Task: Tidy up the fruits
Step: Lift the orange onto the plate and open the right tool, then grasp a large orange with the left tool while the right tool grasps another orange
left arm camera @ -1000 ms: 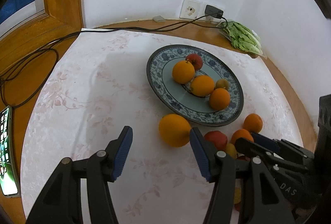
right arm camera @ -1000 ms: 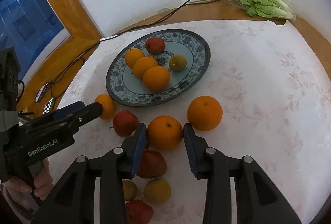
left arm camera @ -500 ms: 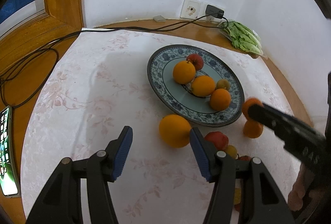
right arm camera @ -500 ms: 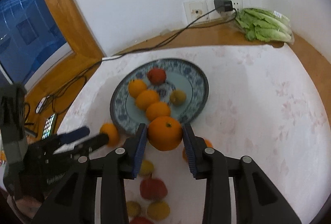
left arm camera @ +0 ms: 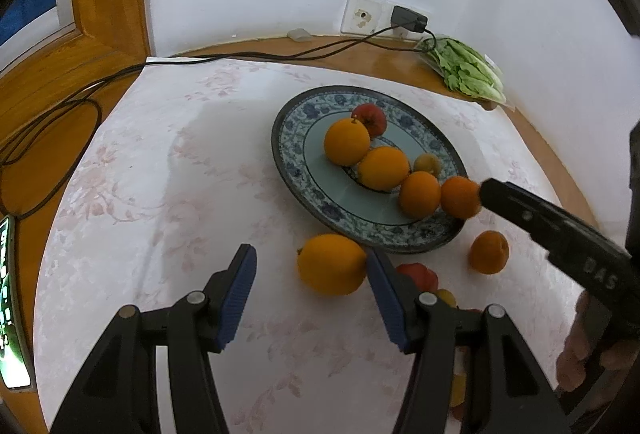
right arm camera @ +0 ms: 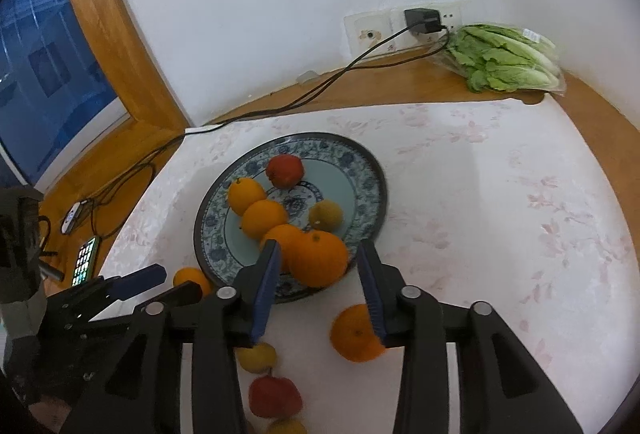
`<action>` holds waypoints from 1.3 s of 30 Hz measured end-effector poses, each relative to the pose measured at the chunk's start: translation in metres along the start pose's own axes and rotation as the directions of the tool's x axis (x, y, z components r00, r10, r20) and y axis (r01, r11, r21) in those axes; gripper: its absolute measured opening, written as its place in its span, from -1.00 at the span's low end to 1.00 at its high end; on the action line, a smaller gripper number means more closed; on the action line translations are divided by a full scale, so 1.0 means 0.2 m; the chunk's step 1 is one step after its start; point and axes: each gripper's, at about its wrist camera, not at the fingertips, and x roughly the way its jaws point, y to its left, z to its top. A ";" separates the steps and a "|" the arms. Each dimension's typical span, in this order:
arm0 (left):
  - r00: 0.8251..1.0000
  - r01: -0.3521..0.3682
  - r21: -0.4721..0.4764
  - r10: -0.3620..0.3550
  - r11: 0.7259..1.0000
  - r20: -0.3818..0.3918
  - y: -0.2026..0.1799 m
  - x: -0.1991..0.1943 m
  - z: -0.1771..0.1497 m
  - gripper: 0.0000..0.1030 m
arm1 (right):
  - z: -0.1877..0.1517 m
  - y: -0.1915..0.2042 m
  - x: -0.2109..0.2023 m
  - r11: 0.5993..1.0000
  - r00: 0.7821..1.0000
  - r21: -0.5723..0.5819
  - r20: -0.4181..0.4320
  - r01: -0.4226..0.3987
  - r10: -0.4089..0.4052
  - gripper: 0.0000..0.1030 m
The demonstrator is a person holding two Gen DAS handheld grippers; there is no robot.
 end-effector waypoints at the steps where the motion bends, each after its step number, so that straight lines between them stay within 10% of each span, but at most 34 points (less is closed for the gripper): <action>1: 1.000 0.000 0.002 0.000 1.000 0.001 0.00 0.00 0.00 0.17 | 0.00 -0.02 -0.01 1.000 1.000 0.004 0.002 0.002 -0.002 -0.15; 39: 1.000 -0.012 0.057 0.011 0.998 0.026 -0.06 -0.04 0.04 -0.16 | -0.11 -0.07 -0.05 1.000 0.999 -0.019 -0.032 -0.004 0.003 -0.28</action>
